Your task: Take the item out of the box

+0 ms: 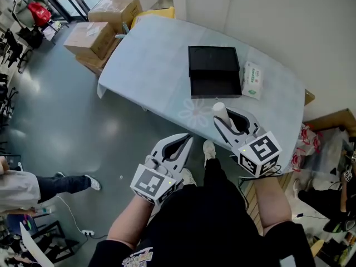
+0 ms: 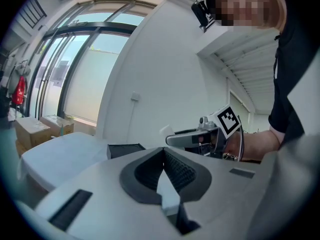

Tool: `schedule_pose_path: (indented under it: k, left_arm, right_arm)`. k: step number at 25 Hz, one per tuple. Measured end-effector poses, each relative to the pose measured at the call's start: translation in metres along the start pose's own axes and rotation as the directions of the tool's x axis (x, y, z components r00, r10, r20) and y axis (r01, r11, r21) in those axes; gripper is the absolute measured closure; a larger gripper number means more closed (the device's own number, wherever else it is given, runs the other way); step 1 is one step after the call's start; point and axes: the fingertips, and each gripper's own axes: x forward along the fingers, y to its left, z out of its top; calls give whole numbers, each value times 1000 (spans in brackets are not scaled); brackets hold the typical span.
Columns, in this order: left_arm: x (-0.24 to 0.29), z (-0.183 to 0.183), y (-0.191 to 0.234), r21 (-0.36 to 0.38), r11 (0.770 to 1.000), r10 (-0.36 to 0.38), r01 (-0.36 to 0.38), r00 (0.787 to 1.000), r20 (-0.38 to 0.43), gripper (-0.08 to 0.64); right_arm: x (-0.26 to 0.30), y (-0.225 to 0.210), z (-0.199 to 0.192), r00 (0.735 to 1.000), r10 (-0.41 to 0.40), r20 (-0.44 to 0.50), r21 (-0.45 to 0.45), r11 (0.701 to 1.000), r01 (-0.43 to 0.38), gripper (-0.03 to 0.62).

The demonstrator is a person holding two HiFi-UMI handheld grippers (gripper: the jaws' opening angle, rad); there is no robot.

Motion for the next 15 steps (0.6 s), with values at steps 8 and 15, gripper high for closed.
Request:
schedule_pose_path:
  k: [8, 15]
  left_arm:
    - [-25, -10, -16, 21, 999, -41, 41, 999, -5, 551]
    - [-39, -15, -25, 33, 998, -46, 46, 999, -4, 551]
  right_arm:
    - [-22, 41, -13, 1000, -12, 17, -3, 1000, 12, 451]
    - [-36, 63, -16, 999, -14, 31, 2, 1000, 14, 451]
